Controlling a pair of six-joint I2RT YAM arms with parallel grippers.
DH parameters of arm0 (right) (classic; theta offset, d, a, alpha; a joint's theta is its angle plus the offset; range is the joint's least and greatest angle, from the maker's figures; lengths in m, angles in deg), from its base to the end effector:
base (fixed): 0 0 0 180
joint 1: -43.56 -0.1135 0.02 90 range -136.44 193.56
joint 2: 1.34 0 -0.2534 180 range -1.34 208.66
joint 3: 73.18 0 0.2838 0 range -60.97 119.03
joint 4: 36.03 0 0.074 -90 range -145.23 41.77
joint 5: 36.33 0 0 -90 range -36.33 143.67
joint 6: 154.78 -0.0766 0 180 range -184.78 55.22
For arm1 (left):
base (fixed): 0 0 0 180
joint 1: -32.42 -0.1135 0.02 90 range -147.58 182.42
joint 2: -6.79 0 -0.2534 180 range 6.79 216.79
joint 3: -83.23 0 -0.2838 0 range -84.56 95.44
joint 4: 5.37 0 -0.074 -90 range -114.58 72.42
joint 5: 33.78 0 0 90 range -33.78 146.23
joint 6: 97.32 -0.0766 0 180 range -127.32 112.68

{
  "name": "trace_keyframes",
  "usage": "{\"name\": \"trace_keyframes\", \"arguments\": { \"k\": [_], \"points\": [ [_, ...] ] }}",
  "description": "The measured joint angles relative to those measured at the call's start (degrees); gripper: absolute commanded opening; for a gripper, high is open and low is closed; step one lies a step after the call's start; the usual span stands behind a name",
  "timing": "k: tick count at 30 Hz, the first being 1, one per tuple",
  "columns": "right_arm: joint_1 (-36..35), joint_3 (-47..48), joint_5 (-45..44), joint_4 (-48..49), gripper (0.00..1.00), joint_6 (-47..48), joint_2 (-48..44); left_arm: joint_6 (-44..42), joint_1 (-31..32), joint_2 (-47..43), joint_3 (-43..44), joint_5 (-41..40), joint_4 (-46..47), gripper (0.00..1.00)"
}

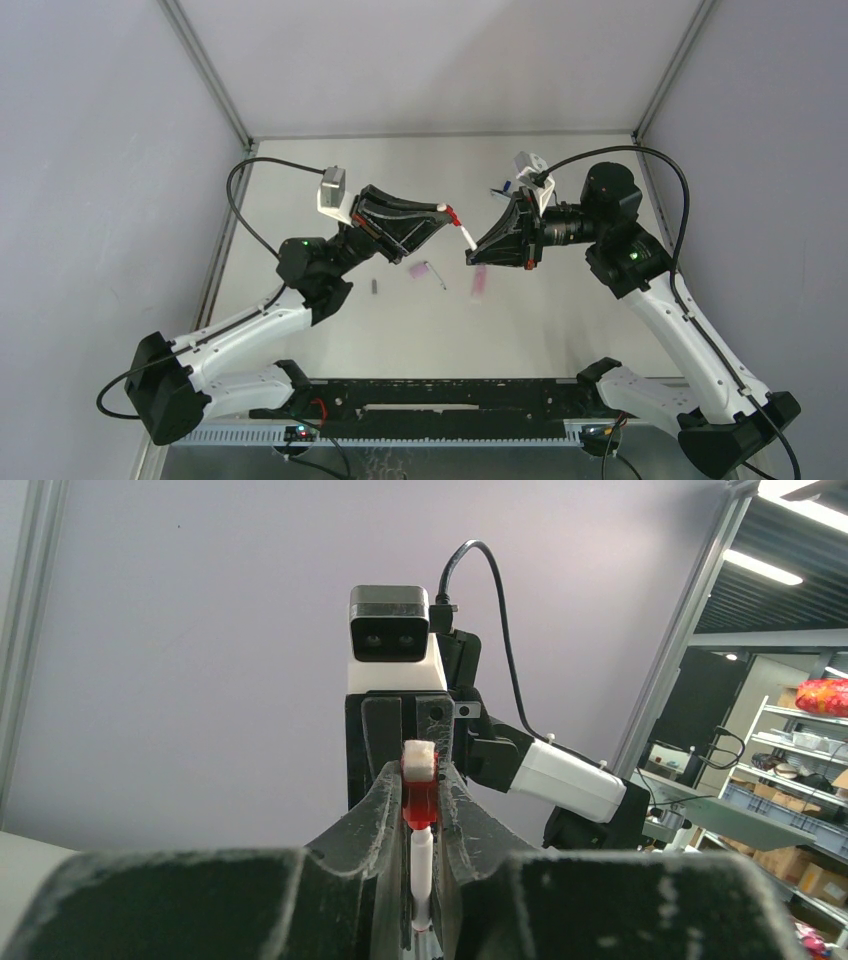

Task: Insert the pens into the pen caps
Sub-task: Insert the pen cap onto the pen.

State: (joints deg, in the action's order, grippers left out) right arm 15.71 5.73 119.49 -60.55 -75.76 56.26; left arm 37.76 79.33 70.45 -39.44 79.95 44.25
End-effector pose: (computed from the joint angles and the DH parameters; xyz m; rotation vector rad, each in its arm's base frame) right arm 0.1918 0.1804 0.4247 -1.1536 1.3798 1.4186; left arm 0.1787 -0.2362 0.4081 0.4584 0.9051 -1.6529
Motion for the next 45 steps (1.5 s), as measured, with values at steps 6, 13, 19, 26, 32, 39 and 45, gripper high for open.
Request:
{"name": "trace_keyframes", "arguments": {
  "k": [6,13,19,26,32,39,45],
  "points": [
    [0.0,0.0,0.0,-0.1,0.00,0.2,0.0,0.0,0.0,0.0,0.0,0.0,0.0,0.00],
    [0.0,0.0,-0.3,-0.7,0.00,0.4,0.0,0.0,0.1,0.0,0.0,0.0,0.1,0.00],
    [0.0,0.0,-0.4,-1.6,0.00,0.6,0.0,0.0,0.1,0.0,0.0,0.0,0.2,0.00],
    [0.0,0.0,-0.6,-1.6,0.00,0.6,0.0,0.0,0.1,0.0,0.0,0.0,0.2,0.00],
    [0.0,0.0,-0.6,-1.6,0.00,0.6,0.0,0.0,0.1,0.3,0.0,0.0,0.2,0.00],
    [0.0,0.0,-0.6,-1.6,0.00,0.6,0.0,0.1,0.1,0.8,0.0,0.4,0.2,0.00],
    [0.0,0.0,-0.6,-1.6,0.00,0.6,0.0,0.7,0.1,1.1,0.0,1.0,0.2,0.00]
  ]
}}
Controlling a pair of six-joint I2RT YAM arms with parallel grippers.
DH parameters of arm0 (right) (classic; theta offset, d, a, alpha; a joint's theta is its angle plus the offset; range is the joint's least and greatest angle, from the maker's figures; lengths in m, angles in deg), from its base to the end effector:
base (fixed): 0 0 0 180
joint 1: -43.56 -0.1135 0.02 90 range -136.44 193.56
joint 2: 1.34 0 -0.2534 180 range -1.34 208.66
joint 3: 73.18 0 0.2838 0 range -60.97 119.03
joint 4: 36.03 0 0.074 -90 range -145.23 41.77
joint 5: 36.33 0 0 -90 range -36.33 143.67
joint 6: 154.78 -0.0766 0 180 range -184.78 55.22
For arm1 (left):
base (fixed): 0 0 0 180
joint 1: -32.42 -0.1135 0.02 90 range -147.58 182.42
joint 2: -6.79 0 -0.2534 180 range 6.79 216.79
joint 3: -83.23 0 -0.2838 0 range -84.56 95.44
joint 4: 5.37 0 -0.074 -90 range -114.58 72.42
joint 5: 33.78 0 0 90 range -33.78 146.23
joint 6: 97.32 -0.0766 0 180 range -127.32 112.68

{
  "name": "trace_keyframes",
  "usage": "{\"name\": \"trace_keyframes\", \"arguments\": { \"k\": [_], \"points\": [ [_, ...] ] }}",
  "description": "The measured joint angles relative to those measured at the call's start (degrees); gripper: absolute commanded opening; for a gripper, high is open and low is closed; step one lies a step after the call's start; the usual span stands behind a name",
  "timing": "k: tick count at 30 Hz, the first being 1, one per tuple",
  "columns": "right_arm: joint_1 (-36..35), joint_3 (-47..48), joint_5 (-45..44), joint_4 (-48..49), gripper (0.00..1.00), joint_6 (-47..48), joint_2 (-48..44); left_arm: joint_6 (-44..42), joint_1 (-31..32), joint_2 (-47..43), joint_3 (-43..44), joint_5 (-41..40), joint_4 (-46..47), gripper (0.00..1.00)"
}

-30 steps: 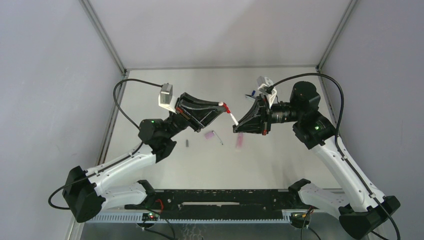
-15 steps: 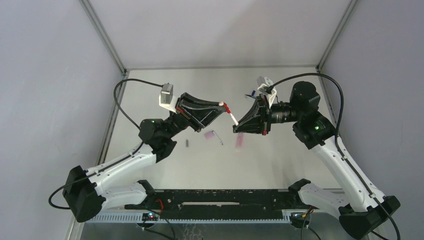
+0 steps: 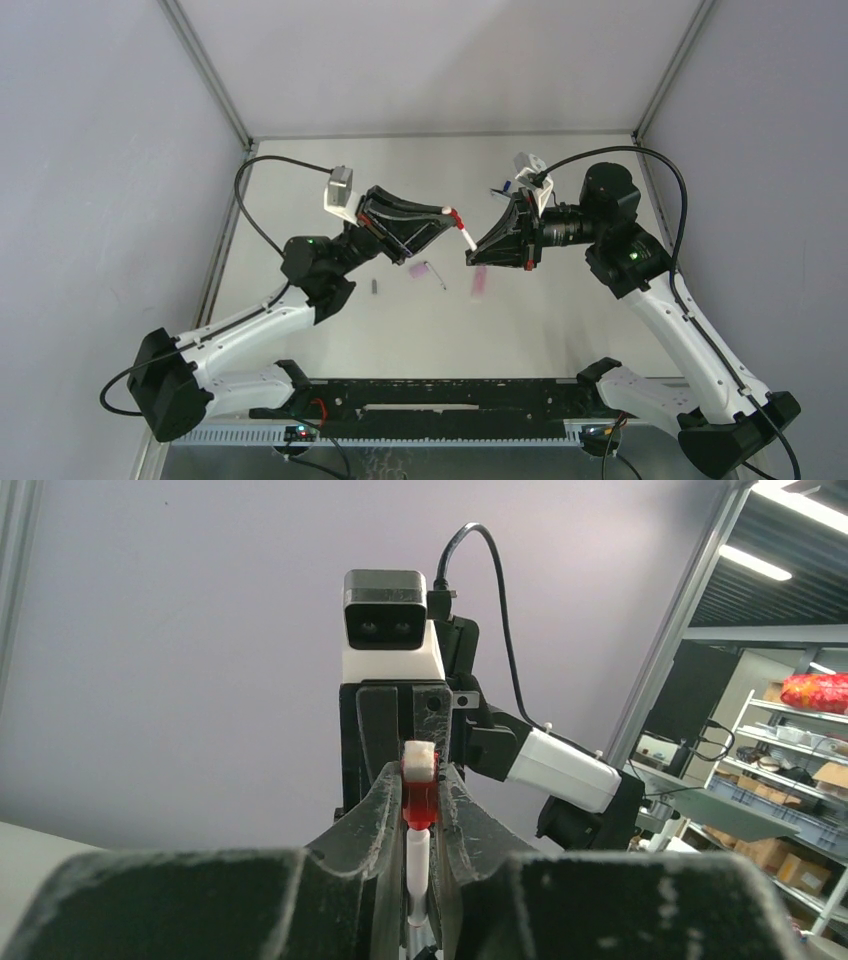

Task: Insert the pens into the pen caps
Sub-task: Insert the pen cap onto the pen, then press the pen cap onto the pen.

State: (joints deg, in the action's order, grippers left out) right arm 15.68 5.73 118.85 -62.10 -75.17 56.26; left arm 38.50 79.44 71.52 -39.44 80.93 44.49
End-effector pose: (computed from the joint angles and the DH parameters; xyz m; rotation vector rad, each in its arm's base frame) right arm 0.1924 0.1804 0.4218 -1.1456 1.4040 1.4144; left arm 0.1805 -0.2407 0.4030 0.4725 0.9256 -1.6710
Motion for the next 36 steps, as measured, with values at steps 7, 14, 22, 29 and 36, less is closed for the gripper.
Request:
{"name": "trace_keyframes", "arguments": {
  "k": [7,14,22,29,36],
  "points": [
    [0.5,0.0,0.3,-1.0,0.00,0.5,0.0,0.8,0.0,0.5,0.0,1.8,-0.9,0.00],
    [0.9,0.3,0.8,-4.7,0.00,3.9,0.0,-0.4,-0.3,0.5,4.4,5.6,-11.3,0.00],
    [2.0,3.4,-1.2,-10.3,0.00,7.4,0.7,-5.4,0.8,0.0,7.7,4.7,-20.2,0.00],
    [3.6,4.0,1.9,-3.8,0.00,1.9,2.3,-5.2,2.3,1.9,7.1,-0.3,-14.2,0.00],
    [3.5,4.0,6.8,1.5,0.00,-1.9,4.0,-3.3,2.8,2.2,4.3,-1.5,-7.0,0.00]
  ]
}}
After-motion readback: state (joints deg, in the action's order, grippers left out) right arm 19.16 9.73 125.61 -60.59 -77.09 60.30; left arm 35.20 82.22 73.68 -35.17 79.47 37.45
